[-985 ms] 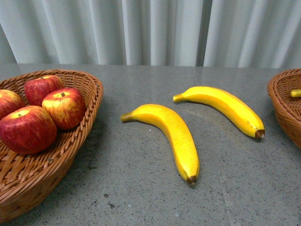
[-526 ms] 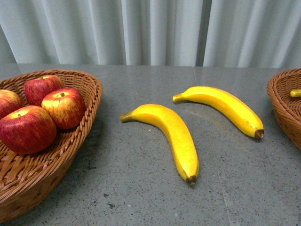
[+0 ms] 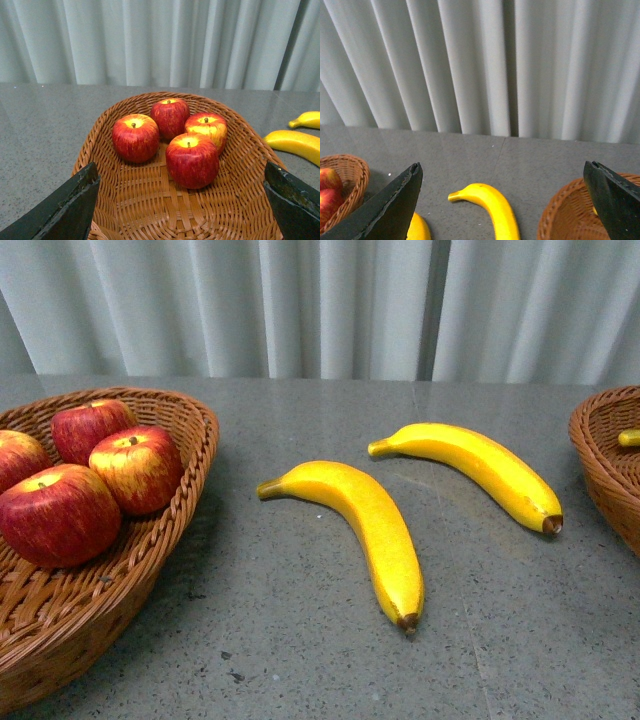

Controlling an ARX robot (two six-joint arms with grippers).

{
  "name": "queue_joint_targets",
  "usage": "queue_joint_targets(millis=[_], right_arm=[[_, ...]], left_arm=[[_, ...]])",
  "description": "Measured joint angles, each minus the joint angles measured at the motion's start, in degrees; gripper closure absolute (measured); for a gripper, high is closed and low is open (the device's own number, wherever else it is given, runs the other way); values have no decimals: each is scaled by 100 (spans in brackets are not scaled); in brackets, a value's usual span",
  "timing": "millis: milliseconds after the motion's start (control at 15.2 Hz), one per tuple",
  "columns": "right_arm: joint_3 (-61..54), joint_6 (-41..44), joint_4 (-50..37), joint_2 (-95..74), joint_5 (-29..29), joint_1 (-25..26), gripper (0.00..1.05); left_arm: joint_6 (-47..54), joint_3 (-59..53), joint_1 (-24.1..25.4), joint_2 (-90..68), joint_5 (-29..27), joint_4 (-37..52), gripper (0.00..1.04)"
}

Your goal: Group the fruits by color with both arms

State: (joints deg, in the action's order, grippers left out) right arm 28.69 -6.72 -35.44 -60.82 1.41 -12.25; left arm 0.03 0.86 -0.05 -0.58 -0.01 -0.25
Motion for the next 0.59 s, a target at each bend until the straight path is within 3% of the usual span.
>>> queue_joint_targets(millis=[263, 394, 591], right_arm=[[2116, 254, 791, -2302, -144, -1069, 7], [3123, 511, 2024, -3202, -208, -1565, 7], [3147, 669, 2553, -3403, -175, -1735, 7]], left_arm=[[0, 0, 0, 0, 0, 0, 7], [0, 0, 0, 0, -2, 0, 7], [0, 0, 0, 0, 0, 0, 7]])
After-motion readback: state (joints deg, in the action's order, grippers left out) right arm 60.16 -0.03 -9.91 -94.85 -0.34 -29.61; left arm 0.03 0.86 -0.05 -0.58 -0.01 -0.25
